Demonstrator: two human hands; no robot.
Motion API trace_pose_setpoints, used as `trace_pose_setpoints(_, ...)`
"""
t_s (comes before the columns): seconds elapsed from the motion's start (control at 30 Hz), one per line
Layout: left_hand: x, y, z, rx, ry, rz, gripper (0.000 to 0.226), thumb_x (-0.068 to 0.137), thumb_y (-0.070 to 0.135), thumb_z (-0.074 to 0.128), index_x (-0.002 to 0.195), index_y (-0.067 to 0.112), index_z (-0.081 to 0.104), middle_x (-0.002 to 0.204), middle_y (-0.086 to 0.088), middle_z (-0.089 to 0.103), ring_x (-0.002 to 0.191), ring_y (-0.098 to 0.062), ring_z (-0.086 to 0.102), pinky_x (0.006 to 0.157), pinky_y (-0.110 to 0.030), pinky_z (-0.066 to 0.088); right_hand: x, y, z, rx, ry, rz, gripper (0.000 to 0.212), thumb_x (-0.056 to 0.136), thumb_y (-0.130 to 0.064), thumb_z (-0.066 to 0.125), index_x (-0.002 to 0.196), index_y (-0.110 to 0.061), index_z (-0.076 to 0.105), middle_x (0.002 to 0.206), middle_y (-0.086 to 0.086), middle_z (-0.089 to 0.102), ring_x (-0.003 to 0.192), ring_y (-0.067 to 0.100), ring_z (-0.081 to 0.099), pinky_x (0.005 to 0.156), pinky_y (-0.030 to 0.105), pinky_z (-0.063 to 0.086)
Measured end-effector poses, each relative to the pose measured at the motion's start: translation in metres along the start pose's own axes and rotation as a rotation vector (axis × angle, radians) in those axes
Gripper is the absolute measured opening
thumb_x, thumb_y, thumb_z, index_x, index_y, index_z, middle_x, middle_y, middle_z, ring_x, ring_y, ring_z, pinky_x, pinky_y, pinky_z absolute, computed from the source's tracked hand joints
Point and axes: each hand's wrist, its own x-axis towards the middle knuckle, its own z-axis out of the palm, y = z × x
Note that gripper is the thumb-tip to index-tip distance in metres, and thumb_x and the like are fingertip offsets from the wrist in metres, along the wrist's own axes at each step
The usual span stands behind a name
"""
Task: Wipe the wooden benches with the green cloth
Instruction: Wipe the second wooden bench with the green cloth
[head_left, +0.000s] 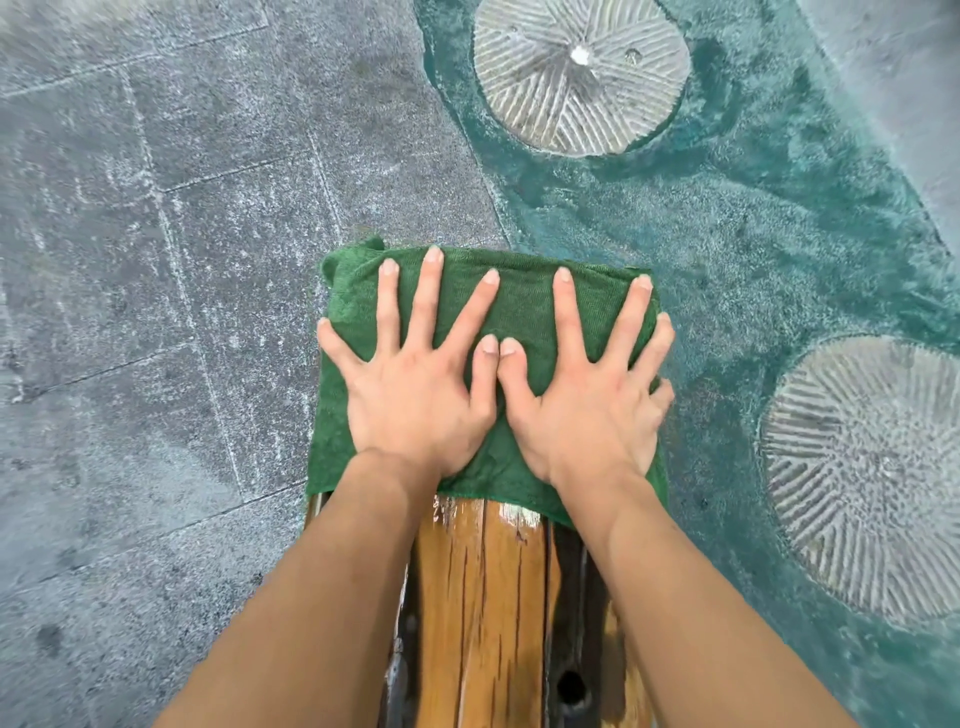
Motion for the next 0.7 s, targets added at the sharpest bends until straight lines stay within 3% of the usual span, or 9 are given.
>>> trace_pose_setpoints(0.3,-0.010,-0.002,0.000,-0.005,-0.006,-0.016,0.056,0.104,0.057,0.016,0.159,0.058,0.004,0.176,0.009,-0.003,0.162,-0.024,-0.006,0.115,-0.080,0.006,-0.001,0.000,0.001,-0.018,-0.003,-0.042,0.080,0.092,-0.080,0.017,0.163,-0.051,-0.007,0.173,0.015,-0.020,0.158,0.049,-0.006,0.113,0.068,0.028)
trace_pose_setpoints(0.43,-0.065,-0.003,0.007,-0.011,0.022,-0.035,0.057,0.105,0.056,0.018,0.161,0.055,0.008,0.176,0.007,0.001,0.162,-0.025,-0.003,0.117,-0.079,0.007,-0.044,0.012,0.007,-0.023,0.008,-0.089,0.079,0.092,-0.079,0.016,0.163,-0.051,-0.005,0.174,0.012,-0.019,0.158,0.045,-0.013,0.118,0.069,0.022)
trace_pose_setpoints(0.7,-0.178,-0.010,0.020,-0.001,-0.040,-0.015,0.061,0.103,0.056,0.027,0.163,0.050,0.017,0.176,0.001,0.008,0.162,-0.029,0.007,0.117,-0.078,0.015,-0.156,0.044,0.033,0.014,-0.006,-0.101,0.078,0.095,-0.076,0.026,0.165,-0.049,0.002,0.176,0.013,-0.013,0.160,0.045,-0.004,0.119,0.070,0.027)
